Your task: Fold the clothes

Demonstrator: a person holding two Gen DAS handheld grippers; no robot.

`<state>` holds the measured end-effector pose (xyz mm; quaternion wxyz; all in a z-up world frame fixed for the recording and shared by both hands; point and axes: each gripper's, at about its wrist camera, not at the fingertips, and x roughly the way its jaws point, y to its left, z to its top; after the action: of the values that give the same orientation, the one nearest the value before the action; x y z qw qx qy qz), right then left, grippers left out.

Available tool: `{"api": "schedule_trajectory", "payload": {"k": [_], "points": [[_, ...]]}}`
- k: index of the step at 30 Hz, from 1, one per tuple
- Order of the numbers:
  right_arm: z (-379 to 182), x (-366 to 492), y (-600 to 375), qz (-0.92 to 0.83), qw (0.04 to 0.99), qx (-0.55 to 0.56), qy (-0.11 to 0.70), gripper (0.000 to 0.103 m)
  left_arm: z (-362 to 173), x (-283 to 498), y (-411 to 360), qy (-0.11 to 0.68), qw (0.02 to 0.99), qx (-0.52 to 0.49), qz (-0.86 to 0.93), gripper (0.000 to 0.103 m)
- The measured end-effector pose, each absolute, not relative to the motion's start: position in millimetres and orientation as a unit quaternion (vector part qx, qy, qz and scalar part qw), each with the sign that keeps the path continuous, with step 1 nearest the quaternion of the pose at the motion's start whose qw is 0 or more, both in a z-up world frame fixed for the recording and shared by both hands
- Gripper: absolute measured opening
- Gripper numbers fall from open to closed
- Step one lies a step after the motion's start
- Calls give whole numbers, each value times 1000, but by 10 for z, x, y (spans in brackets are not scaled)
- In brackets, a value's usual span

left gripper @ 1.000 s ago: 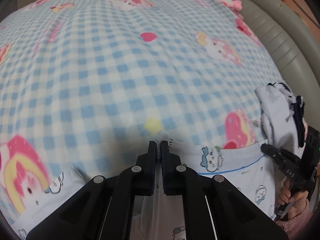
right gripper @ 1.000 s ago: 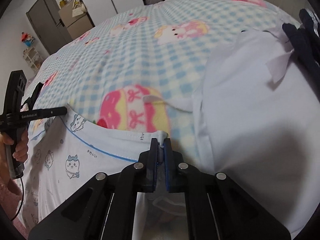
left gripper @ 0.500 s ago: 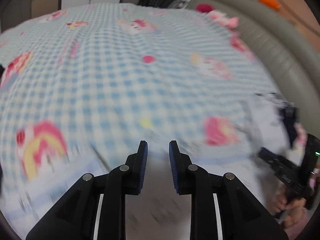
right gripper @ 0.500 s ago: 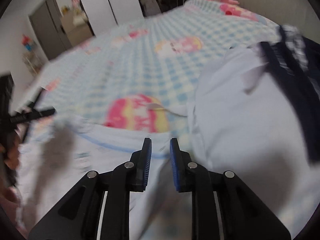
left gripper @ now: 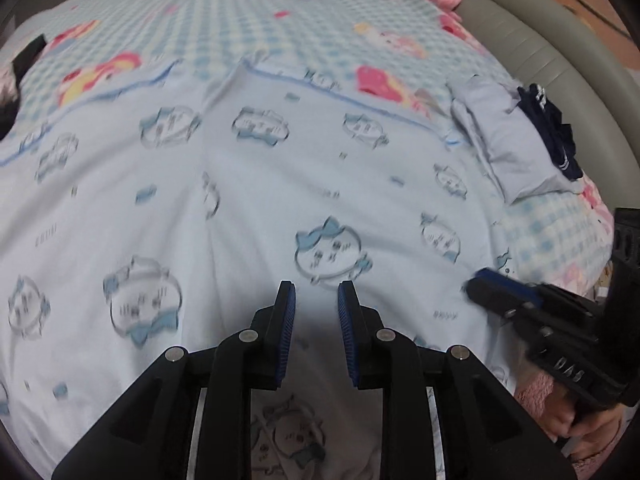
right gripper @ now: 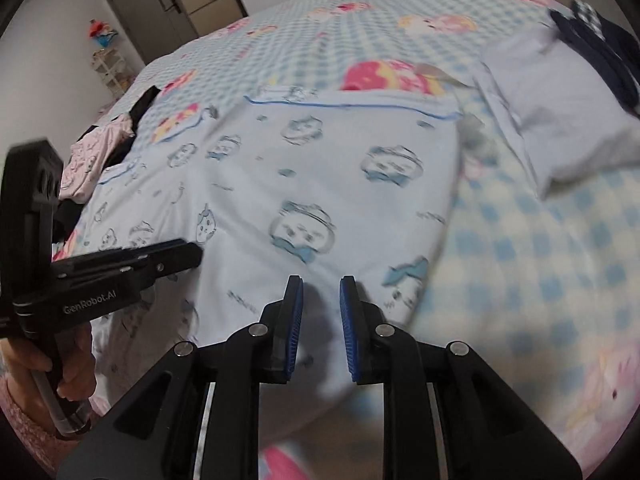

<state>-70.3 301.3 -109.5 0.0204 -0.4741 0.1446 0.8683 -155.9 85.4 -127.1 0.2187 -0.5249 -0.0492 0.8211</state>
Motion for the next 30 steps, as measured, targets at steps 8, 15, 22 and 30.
{"api": "schedule_trajectory", "payload": {"k": [8, 15, 22, 30], "points": [[-886, -679, 2971, 882, 12, -451, 132, 23, -1042, -1624, 1102, -59, 272, -489, 827, 24], [-1138, -1011, 3002, 859, 31, -494, 127, 23, -1327, -1790, 1251, -32, 226, -565, 793, 30], [-1017, -683, 2914, 873, 18, -463, 151, 25, -1227, -1392, 881, -72, 227, -528, 815, 37], [-1139, -599, 2617, 874, 25, -479, 82, 26, -1319, -1103, 876, -38, 210, -557, 803, 36]]}}
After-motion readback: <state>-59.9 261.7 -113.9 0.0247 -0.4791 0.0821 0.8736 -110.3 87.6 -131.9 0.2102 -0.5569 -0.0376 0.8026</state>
